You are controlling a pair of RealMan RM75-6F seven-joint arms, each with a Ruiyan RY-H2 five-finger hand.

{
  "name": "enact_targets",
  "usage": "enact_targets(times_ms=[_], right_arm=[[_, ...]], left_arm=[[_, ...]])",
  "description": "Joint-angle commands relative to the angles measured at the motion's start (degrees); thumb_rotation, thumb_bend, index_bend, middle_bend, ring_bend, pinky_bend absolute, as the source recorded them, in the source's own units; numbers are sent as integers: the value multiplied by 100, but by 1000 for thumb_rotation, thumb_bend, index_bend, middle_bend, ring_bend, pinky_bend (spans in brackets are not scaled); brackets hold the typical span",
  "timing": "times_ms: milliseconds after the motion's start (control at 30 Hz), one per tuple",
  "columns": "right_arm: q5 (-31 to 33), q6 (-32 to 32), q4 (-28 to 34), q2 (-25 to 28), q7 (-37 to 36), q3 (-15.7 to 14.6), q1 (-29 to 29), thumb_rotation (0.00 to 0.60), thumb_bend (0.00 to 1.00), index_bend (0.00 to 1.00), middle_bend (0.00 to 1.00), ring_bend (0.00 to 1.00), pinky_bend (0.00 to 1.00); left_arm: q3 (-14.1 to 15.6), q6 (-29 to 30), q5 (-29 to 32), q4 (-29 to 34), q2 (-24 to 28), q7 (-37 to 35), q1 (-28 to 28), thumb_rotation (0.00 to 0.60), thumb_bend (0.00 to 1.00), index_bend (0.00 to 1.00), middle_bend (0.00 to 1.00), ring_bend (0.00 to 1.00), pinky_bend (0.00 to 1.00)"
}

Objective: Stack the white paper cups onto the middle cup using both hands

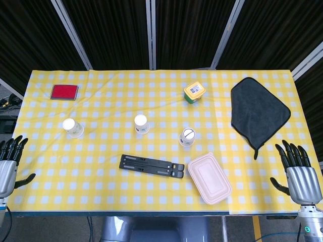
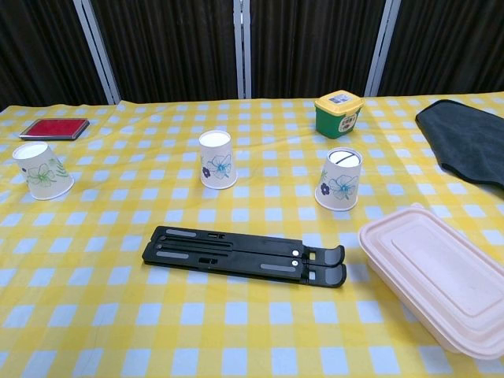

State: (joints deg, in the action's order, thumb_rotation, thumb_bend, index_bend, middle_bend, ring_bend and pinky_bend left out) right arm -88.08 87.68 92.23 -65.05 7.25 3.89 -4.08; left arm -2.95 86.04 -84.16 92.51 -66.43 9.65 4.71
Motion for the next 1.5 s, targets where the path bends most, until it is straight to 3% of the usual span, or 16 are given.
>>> enact_targets(times_ms=[33, 333, 533, 667, 800, 1100, 1333, 1500], right_arm=[[37, -22, -12, -11, -20, 14, -4, 600, 80, 0, 0, 0, 0], [-66, 27, -65, -63, -105, 16, -24, 600, 80, 0, 0, 0, 0], [43, -23, -211, -118, -227, 75, -51, 600, 80, 0, 0, 0, 0], [192, -113, -297, -125, -308, 143, -86, 600, 80, 0, 0, 0, 0], [294, -167, -366, -133, -366, 202, -118, 600, 80, 0, 0, 0, 0], [539, -265, -506, -151, -447, 299, -139, 600, 80, 0, 0, 0, 0], [639, -337, -591, -204, -412, 321, -163, 600, 80, 0, 0, 0, 0], [732, -392, -641, -232, -396, 352, -183, 600, 80, 0, 0, 0, 0]], left_arm=[[-3, -1, 7, 1, 1, -6, 0, 600, 111, 0, 0, 0, 0], [-11, -11, 44, 30, 32, -57, -10, 600, 111, 0, 0, 0, 0], [-195, -293, 231, 31, 75, -157, 206, 600, 110, 0, 0, 0, 0], [-456, -802, 580, -110, 98, -10, 575, 600, 121, 15, 0, 0, 0], [-699, -1475, 1029, -356, 70, 26, 998, 600, 187, 106, 0, 0, 0], [-953, -3140, 1976, -1626, -442, 222, 2016, 600, 226, 235, 0, 0, 0], [-1020, -3888, 2266, -2409, -834, 55, 2506, 600, 239, 210, 0, 0, 0], [-1090, -4338, 2413, -2787, -1038, -197, 2809, 600, 305, 210, 0, 0, 0]])
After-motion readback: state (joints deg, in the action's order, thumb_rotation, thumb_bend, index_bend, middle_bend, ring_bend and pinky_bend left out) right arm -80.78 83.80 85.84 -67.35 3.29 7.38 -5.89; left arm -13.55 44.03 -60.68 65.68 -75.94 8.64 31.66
